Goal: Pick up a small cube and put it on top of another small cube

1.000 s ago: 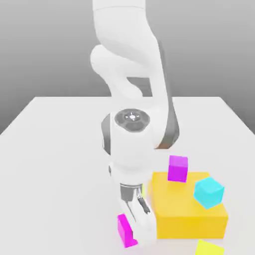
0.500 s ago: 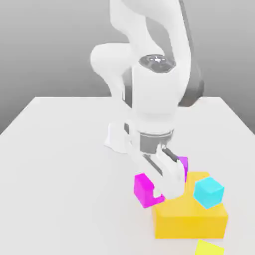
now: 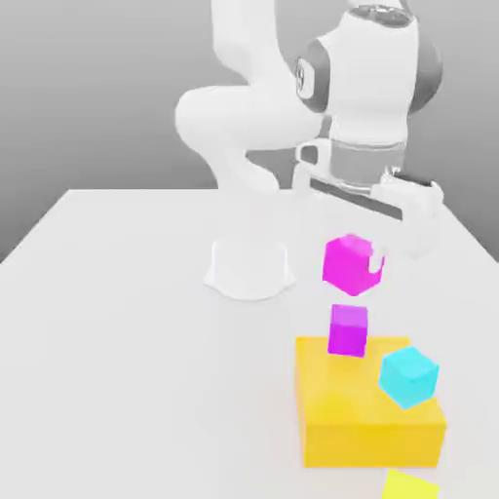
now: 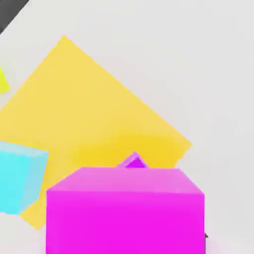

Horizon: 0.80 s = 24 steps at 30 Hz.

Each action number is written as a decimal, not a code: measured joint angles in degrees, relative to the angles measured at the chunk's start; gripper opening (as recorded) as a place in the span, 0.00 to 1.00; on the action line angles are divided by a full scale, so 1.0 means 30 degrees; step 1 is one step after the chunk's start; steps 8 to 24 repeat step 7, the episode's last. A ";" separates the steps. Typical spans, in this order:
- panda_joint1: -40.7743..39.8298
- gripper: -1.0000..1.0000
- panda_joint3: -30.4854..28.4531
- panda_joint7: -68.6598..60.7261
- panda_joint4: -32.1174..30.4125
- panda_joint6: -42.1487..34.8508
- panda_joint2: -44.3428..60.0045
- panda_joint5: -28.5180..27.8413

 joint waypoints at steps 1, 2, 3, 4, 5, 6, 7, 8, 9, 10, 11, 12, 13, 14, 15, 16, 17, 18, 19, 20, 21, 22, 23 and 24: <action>-0.0034 0.00 0.0129 0.0020 -0.0179 0.0708 0.0537 0.0023; -0.0065 0.00 0.0247 0.0053 -0.0360 0.1470 0.1118 0.0025; -0.0111 0.00 0.0382 0.0082 -0.0538 0.2250 0.1719 0.0036; -0.0143 1.00 0.0491 0.0105 -0.0694 0.2947 0.2263 0.0048; -0.0143 1.00 0.0491 0.0105 -0.0694 0.2947 0.2263 0.0048; -0.0143 1.00 0.0491 0.0105 -0.0694 0.2947 0.2263 0.0048; -0.0143 1.00 0.0491 0.0105 -0.0694 0.2947 0.2263 0.0048; -0.0143 1.00 0.0491 0.0105 -0.0694 0.2947 0.2263 0.0048; -0.0143 1.00 0.0491 0.0105 -0.0694 0.2947 0.2263 0.0048; -0.0143 1.00 0.0491 0.0105 -0.0694 0.2947 0.2263 0.0048; -0.0143 1.00 0.0491 0.0105 -0.0694 0.2947 0.2263 0.0048; -0.0143 1.00 0.0491 0.0105 -0.0694 0.2947 0.2263 0.0048; -0.0143 1.00 0.0491 0.0105 -0.0694 0.2947 0.2263 0.0048; -0.0143 1.00 0.0491 0.0105 -0.0694 0.2947 0.2263 0.0048; -0.0143 1.00 0.0491 0.0105 -0.0694 0.2947 0.2263 0.0048; -0.0143 1.00 0.0491 0.0105 -0.0694 0.2947 0.2263 0.0048; -0.0143 1.00 0.0491 0.0105 -0.0694 0.2947 0.2263 0.0048; -0.0143 1.00 0.0491 0.0105 -0.0694 0.2947 0.2263 0.0048; -0.0143 1.00 0.0491 0.0105 -0.0694 0.2947 0.2263 0.0048; -0.0143 1.00 0.0491 0.0105 -0.0694 0.2947 0.2263 0.0048; -0.0143 1.00 0.0491 0.0105 -0.0694 0.2947 0.2263 0.0048; -0.0143 1.00 0.0491 0.0105 -0.0694 0.2947 0.2263 0.0048; -0.0143 1.00 0.0491 0.0105 -0.0694 0.2947 0.2263 0.0048; -0.0143 1.00 0.0491 0.0105 -0.0694 0.2947 0.2263 0.0048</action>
